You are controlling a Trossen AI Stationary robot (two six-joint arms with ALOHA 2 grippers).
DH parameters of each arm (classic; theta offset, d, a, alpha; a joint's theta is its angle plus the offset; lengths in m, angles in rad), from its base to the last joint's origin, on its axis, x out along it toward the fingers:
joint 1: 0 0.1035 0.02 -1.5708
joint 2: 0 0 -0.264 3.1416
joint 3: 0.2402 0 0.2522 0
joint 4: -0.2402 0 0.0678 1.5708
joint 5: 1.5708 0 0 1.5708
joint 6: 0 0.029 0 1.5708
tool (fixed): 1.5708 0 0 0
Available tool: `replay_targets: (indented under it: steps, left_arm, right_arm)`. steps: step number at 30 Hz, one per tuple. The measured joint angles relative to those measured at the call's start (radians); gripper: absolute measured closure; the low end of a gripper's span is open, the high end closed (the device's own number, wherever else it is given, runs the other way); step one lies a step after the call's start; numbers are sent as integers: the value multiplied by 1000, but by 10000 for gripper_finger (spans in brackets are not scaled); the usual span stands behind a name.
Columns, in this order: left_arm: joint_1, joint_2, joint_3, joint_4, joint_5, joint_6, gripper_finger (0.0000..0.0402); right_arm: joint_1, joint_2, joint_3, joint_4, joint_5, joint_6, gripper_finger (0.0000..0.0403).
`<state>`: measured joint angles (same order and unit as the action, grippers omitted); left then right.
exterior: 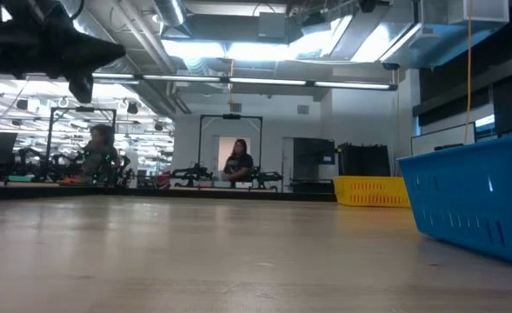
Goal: Sort & place blocks by color
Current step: Return to Home Position
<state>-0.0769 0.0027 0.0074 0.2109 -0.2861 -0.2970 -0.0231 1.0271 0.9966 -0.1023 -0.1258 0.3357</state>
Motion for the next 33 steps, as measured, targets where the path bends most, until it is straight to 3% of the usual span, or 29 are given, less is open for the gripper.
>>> replay_targets:
  steps: [5,9,17,23,33]
  left_arm:
    - [0,0,0,-153,102,10,402]
    - [0,6,0,-184,192,17,401]
    - [0,5,0,-184,198,-32,397]
    - [0,5,0,-184,196,-34,390]
    - [0,5,0,-184,195,-34,401]
  right_arm:
    - [0,0,0,1,0,49,402]
    - [0,0,0,1,0,56,403]
    - [0,-36,0,-51,-15,50,403]
    - [2,-187,-73,-87,-17,21,403]
    - [62,-486,-399,63,-17,52,403]
